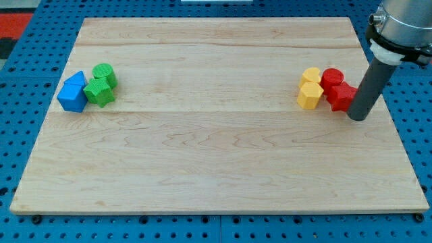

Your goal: Move the red blocks to the top of the yellow blocks

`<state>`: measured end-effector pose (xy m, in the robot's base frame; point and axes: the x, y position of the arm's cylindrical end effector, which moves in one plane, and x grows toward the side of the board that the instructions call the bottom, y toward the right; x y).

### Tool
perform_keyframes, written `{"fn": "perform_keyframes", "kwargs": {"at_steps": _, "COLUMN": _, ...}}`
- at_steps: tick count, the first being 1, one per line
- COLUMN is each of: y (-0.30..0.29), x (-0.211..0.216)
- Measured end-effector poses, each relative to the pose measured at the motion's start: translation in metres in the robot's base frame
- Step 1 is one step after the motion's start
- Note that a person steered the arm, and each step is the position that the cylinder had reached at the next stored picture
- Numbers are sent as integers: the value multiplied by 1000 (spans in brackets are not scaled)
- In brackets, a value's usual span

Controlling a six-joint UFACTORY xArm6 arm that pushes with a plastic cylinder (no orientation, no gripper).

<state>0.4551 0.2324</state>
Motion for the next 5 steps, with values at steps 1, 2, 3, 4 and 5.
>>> {"fn": "perform_keyframes", "kwargs": {"at_steps": 1, "y": 6, "x": -22}}
{"fn": "perform_keyframes", "kwargs": {"at_steps": 2, "y": 6, "x": -46}}
{"fn": "perform_keyframes", "kwargs": {"at_steps": 3, "y": -9, "x": -84}}
{"fn": "perform_keyframes", "kwargs": {"at_steps": 4, "y": -45, "x": -107}}
{"fn": "perform_keyframes", "kwargs": {"at_steps": 5, "y": -69, "x": -107}}
